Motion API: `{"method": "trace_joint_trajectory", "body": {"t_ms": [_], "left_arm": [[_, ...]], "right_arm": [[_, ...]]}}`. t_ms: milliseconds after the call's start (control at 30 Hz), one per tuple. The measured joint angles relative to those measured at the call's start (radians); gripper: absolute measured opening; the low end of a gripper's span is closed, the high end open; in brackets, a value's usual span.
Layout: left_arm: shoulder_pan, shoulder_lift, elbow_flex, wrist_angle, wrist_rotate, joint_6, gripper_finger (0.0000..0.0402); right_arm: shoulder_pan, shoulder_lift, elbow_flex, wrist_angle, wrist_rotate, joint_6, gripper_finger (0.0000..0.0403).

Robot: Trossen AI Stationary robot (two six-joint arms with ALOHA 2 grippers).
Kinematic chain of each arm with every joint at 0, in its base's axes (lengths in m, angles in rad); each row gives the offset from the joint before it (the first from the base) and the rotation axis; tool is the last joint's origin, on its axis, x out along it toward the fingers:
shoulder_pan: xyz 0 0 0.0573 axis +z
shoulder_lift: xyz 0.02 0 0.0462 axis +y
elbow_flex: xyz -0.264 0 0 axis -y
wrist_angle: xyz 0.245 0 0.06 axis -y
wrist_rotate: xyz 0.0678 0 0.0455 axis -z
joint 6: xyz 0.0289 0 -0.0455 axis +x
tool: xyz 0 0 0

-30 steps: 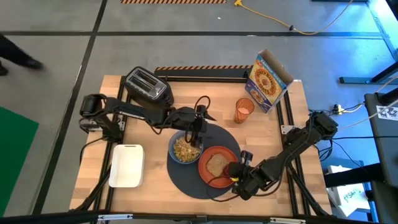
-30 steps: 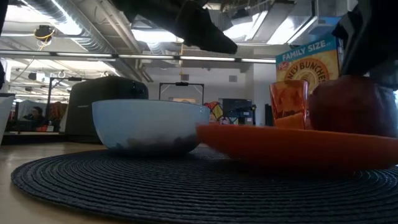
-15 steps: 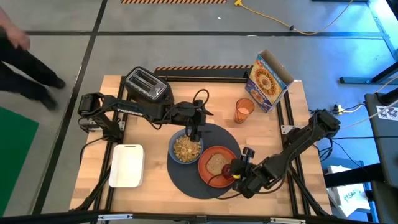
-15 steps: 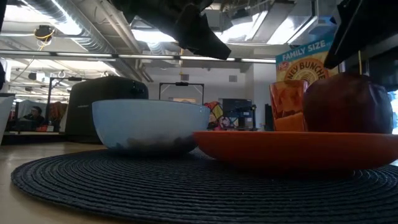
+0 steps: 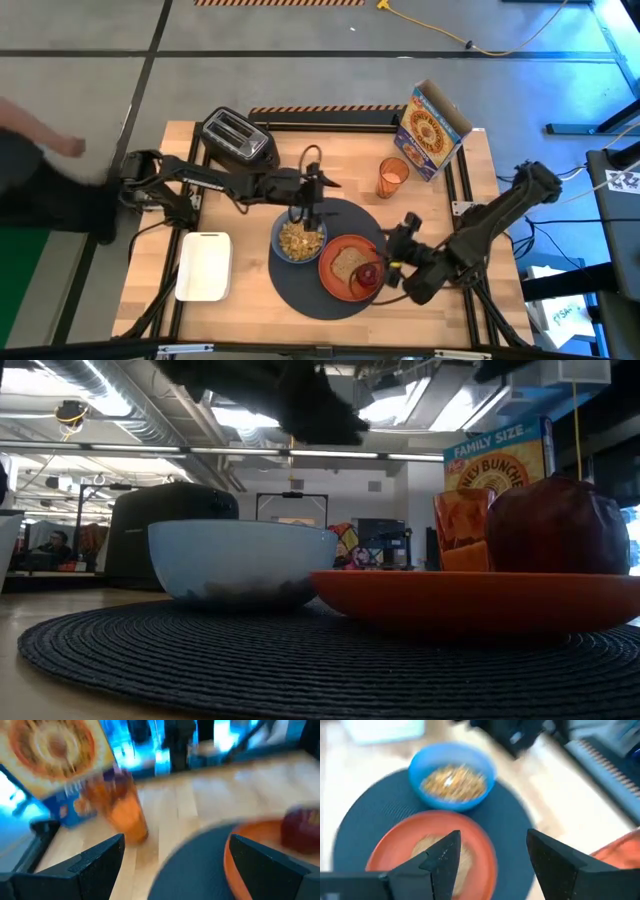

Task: Arrange a breakfast setting
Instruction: Put the orange cup on the black table mat

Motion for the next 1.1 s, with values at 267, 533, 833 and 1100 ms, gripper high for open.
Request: {"method": "trace_joint_trajectory", "body": {"t_ms": [267, 533, 833, 1100], "left_arm": [[-0.002, -0.203, -0.252, 0.199, -0.034, -0.081, 0.0356], [-0.099, -0.424, -0.382, 0.187, -0.243, -0.104, 0.0356], [-0.2, -0.516, -0.423, 0.153, -0.405, -0.111, 0.0356], [-0.259, -0.517, -0.424, -0.051, -0.529, -0.302, 0.0356]], "right_arm": [[-0.03, -0.132, 0.0, -0.041, 0.129, -0.115, 0.0222], [-0.197, -0.21, -0.057, 0.061, 0.045, -0.369, 0.0222], [-0.487, -0.293, -0.333, 0.714, -0.455, -0.726, 0.0222], [-0.607, -0.284, -0.375, 0.909, -0.566, -0.868, 0.0222]]}}
